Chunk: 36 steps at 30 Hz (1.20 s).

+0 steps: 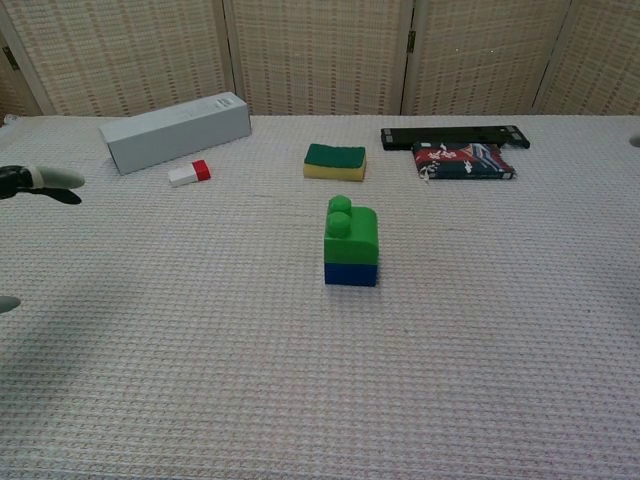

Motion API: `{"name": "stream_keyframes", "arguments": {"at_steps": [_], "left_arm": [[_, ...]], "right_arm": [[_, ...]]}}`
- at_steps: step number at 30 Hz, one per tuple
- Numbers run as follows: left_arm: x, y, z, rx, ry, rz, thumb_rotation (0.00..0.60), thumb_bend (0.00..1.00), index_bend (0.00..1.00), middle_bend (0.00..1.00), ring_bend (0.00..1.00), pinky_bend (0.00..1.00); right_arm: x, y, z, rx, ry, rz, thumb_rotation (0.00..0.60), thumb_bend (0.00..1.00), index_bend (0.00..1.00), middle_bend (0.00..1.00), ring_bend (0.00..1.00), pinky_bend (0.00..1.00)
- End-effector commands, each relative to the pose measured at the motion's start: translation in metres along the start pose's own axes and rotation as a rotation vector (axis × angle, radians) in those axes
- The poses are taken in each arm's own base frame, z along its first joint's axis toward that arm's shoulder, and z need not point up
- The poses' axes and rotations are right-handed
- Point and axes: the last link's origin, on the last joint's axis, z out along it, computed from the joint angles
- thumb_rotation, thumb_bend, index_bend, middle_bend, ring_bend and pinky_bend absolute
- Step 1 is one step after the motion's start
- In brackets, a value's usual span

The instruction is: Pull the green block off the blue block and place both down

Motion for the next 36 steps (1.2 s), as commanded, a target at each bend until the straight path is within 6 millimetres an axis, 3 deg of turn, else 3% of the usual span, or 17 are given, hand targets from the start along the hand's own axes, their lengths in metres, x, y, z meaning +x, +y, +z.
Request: {"name": "stream_keyframes", "arguments": {"at_steps": [1,12,18,24,36], "left_arm": [[0.003,0.006,0.014,-0.004,-0.019,-0.035,0.600,0.32,0.11,0.19,0.07,0.00],[0.003,0.021,0.062,-0.036,-0.103,-0.106,0.600,0.32,0.11,0.21,0.12,0.02],[0.000,0.038,0.087,-0.059,-0.192,-0.138,0.600,0.32,0.09,0.21,0.08,0.00],[0.013,0.054,0.111,-0.056,-0.122,-0.254,0.600,0.32,0.08,0.22,0.10,0.00],[0.009,0.057,0.138,-0.023,-0.155,-0.165,0.600,0.32,0.28,0.19,0.10,0.00]], "right_arm": [[0.003,0.002,0.000,-0.005,0.011,0.009,0.600,0.32,0.00,0.00,0.00,0.00],[0.018,-0.003,-0.018,0.009,0.099,0.005,0.600,0.32,0.00,0.00,0.00,0.00],[0.018,-0.001,-0.018,0.004,0.090,0.010,0.600,0.32,0.00,0.00,0.00,0.00],[0.019,0.001,-0.018,0.005,0.094,0.021,0.600,0.32,0.00,0.00,0.00,0.00],[0.012,0.001,-0.010,-0.004,0.066,0.010,0.600,0.32,0.00,0.00,0.00,0.00]]}}
